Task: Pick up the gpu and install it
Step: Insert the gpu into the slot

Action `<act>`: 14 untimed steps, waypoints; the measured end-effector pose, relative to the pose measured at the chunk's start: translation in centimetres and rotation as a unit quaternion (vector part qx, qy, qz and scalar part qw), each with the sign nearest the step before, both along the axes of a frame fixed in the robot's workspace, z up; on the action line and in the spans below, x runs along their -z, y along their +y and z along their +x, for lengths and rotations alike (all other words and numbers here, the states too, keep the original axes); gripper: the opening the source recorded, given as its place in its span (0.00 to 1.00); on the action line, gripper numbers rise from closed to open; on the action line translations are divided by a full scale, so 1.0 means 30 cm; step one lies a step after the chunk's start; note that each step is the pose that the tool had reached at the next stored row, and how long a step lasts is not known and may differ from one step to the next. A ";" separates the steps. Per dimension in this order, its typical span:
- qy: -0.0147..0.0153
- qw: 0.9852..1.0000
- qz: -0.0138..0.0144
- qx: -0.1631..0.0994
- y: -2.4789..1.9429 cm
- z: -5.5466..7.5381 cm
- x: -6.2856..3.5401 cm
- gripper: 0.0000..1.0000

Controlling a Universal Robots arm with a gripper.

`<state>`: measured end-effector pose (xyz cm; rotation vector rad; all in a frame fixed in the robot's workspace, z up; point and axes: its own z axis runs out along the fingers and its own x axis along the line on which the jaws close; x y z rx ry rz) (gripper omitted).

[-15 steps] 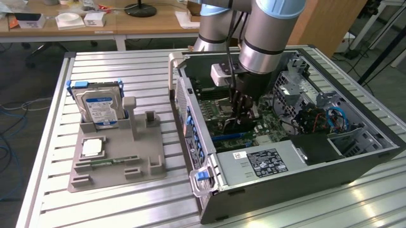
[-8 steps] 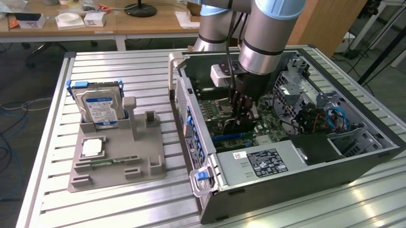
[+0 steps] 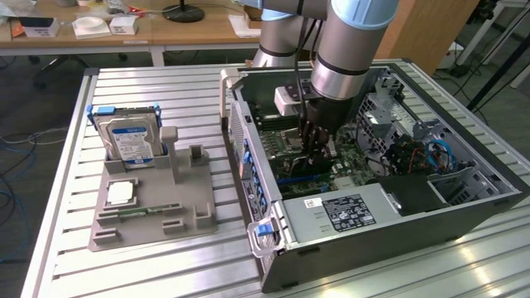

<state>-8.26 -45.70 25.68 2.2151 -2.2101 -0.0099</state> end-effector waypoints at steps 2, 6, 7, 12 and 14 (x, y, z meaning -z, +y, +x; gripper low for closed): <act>0.000 1.000 0.000 0.000 0.001 0.000 0.001 0.26; 0.000 1.000 0.000 0.000 0.003 0.000 0.002 0.26; 0.000 1.000 0.000 0.000 0.003 0.000 0.003 0.26; 0.000 1.000 0.000 0.000 0.003 -0.001 0.009 0.26; 0.000 1.000 0.000 0.000 0.004 -0.001 0.009 0.26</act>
